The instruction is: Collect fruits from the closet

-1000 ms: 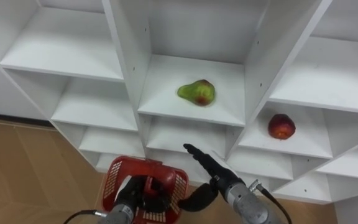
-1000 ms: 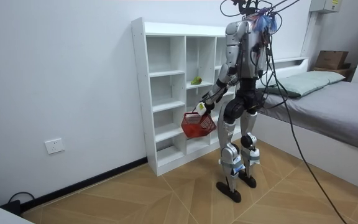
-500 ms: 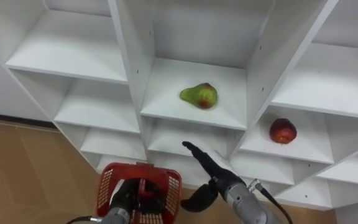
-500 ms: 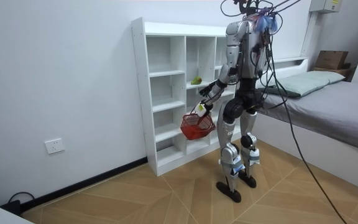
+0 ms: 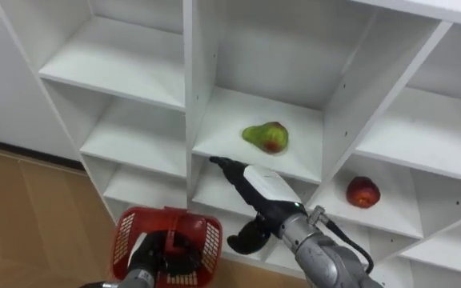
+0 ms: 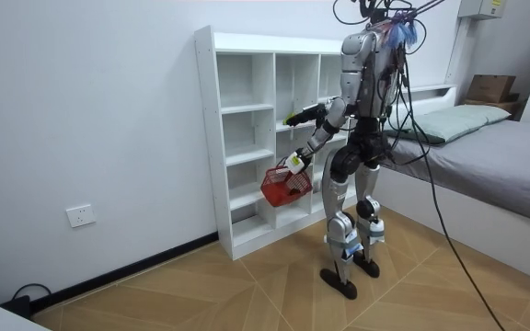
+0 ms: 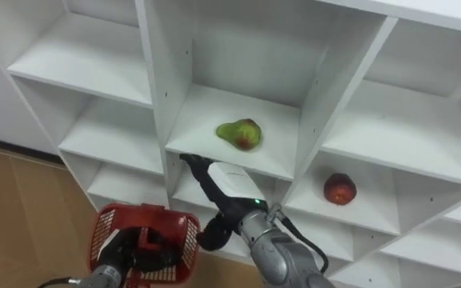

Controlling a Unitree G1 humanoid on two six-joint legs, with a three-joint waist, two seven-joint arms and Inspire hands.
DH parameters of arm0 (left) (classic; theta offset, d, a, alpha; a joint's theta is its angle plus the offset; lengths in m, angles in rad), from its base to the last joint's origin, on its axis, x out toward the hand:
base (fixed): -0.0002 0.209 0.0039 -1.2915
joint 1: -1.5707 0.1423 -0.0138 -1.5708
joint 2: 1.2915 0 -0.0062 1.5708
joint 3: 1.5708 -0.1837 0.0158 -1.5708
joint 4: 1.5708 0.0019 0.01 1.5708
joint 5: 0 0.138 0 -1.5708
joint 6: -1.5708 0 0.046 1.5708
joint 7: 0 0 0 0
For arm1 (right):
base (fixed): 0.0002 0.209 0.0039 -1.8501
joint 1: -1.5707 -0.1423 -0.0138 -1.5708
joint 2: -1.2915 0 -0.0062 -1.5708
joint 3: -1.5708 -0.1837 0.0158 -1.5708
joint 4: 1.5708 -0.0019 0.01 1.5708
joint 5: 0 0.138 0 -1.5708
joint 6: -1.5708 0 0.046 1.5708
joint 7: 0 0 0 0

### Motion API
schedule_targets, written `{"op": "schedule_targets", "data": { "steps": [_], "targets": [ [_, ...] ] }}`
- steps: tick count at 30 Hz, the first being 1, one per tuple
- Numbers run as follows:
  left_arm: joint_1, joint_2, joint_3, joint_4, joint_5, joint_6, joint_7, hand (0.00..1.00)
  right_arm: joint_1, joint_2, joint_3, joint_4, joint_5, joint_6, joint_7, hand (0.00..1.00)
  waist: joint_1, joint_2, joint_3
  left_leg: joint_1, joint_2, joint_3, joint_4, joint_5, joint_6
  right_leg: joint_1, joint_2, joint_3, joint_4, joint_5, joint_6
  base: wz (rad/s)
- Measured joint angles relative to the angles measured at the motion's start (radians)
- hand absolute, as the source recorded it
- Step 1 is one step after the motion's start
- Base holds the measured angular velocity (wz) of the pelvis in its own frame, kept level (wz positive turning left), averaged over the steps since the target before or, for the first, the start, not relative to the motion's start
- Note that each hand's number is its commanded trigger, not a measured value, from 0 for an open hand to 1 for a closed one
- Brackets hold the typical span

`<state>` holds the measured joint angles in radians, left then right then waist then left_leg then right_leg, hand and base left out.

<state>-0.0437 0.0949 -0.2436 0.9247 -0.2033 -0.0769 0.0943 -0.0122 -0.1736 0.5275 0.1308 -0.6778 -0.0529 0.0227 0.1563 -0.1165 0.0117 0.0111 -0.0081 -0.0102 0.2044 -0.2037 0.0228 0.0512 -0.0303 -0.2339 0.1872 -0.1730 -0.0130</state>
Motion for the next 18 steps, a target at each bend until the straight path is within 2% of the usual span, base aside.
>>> {"op": "schedule_targets", "data": {
  "steps": [5,10,12,18],
  "targets": [
    [0.021,0.002,0.024,0.000,0.001,0.000,-0.001,1.00,-0.001,-0.008,-0.001,-0.079,0.005,-0.003,-0.009,0.00,0.012,0.001,0.0014,0.000,-0.001,-0.005,0.002,0.000,0.000,0.001,-0.001,-0.012,-0.003,0.000,0.000,0.02],
    [0.045,0.008,0.036,0.017,0.000,0.000,-0.011,1.00,-0.006,-0.019,-0.002,-0.152,0.005,-0.004,-0.020,0.00,0.029,0.015,0.0112,0.016,0.001,0.007,-0.009,0.000,0.000,0.001,0.000,0.008,-0.002,0.000,0.000,-0.08],
    [0.058,0.009,0.044,0.024,0.000,0.000,-0.014,1.00,-0.009,-0.020,-0.010,-0.185,0.011,-0.021,-0.028,0.00,0.026,0.019,0.0141,0.018,0.001,0.007,-0.011,0.000,0.000,0.001,0.001,0.010,-0.002,0.000,0.000,0.00],
    [0.058,0.002,0.067,0.061,0.002,-0.002,-0.014,1.00,-0.042,-0.019,-0.016,-0.197,0.010,-0.060,-0.045,0.00,0.025,0.020,0.0137,0.023,0.002,0.008,-0.016,0.000,0.000,0.002,0.002,0.016,-0.003,0.000,0.000,0.00]
  ]
}}
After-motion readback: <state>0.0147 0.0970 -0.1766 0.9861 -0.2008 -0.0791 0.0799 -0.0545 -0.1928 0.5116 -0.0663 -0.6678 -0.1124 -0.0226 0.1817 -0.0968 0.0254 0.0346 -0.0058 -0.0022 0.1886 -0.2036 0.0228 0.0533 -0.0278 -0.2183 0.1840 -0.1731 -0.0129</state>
